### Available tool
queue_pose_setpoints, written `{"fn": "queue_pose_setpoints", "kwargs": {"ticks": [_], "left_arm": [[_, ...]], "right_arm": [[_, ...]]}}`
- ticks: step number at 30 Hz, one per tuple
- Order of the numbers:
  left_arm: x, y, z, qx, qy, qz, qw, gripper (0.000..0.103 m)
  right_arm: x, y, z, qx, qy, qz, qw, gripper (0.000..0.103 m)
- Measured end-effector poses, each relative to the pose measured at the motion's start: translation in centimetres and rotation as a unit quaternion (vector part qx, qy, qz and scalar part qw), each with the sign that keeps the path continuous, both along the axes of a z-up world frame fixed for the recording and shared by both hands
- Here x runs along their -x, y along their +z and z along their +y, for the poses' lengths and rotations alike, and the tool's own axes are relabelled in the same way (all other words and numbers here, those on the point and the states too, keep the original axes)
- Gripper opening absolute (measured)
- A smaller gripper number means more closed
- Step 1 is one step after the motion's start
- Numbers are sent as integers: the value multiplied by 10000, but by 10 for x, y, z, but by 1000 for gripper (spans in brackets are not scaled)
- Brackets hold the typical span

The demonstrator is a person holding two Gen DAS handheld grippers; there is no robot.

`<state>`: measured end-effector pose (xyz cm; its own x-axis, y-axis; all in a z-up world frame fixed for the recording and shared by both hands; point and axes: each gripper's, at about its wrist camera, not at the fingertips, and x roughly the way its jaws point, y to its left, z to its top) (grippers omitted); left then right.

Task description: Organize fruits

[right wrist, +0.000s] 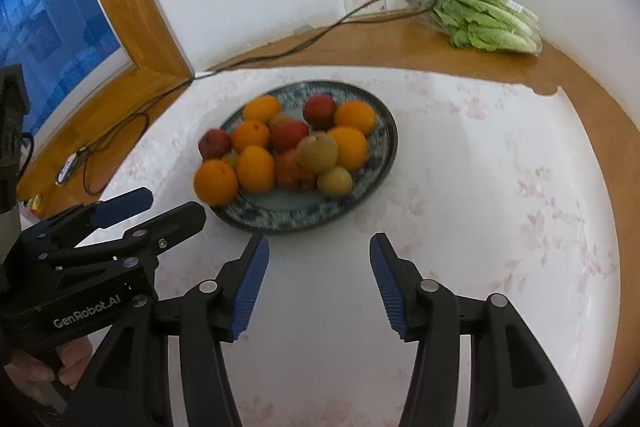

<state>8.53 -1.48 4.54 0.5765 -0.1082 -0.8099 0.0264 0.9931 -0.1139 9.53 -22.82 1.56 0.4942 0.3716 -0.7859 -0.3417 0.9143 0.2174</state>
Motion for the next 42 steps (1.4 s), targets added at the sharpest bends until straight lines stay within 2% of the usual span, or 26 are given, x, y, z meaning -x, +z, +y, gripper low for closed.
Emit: {"fn": "queue_pose_setpoints", "kwargs": {"ticks": [12,27,42], "left_arm": [[4,-10,-5,-156,-7,91,9998,73],[6,-8,-8,-335,53,36,9994,73],[12,-3,-8,-292,-21,13,9996,73]], "right_arm": [[3,-18,-7,-7,-116,272,9996,55],[4,-20,-5,-29,-144,312,9994,55],[6,-16,-6,-24,-185,279,9994,55]]}}
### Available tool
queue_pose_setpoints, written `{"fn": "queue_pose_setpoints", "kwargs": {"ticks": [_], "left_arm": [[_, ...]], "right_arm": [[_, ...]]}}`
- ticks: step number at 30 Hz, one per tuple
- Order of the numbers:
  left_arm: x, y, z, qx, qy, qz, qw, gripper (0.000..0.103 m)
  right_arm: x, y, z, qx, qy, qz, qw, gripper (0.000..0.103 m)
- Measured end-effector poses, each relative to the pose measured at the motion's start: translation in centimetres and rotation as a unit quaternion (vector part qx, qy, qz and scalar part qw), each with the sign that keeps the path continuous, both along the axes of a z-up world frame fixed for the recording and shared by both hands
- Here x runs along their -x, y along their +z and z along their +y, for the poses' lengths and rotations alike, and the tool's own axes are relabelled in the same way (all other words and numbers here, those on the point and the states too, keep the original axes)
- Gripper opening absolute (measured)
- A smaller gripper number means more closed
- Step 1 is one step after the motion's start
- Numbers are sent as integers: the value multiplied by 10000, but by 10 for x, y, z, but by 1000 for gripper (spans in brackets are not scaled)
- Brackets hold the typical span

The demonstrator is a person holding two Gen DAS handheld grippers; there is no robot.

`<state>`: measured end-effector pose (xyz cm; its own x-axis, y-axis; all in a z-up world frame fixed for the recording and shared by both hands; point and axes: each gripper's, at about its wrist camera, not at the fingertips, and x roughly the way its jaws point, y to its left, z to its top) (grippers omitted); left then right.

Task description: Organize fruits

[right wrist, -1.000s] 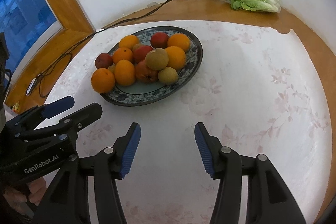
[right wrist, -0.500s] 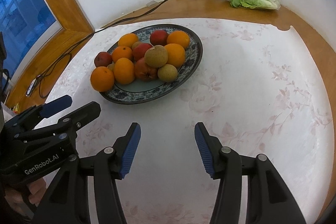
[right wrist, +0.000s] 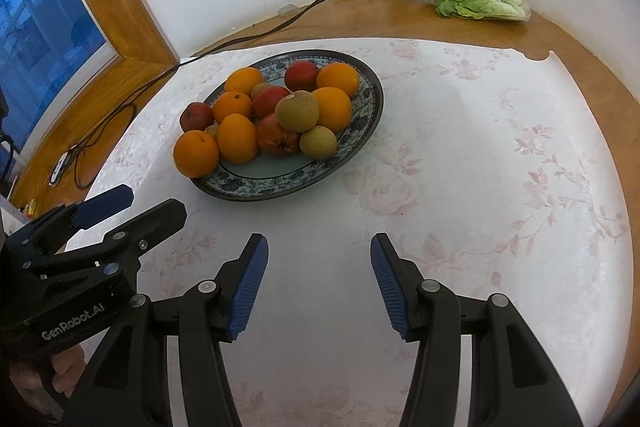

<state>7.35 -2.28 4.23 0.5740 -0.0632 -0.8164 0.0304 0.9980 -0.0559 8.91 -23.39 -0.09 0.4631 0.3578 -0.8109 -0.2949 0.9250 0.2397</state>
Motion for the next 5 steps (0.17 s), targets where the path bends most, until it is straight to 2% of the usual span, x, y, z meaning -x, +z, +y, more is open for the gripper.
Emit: {"fn": "queue_pose_setpoints", "kwargs": {"ticks": [5], "left_arm": [[5,3,-2,33,-43,-10,10000,73]], "right_arm": [[1,2,-3,2,-16,-26,10000,55]]}}
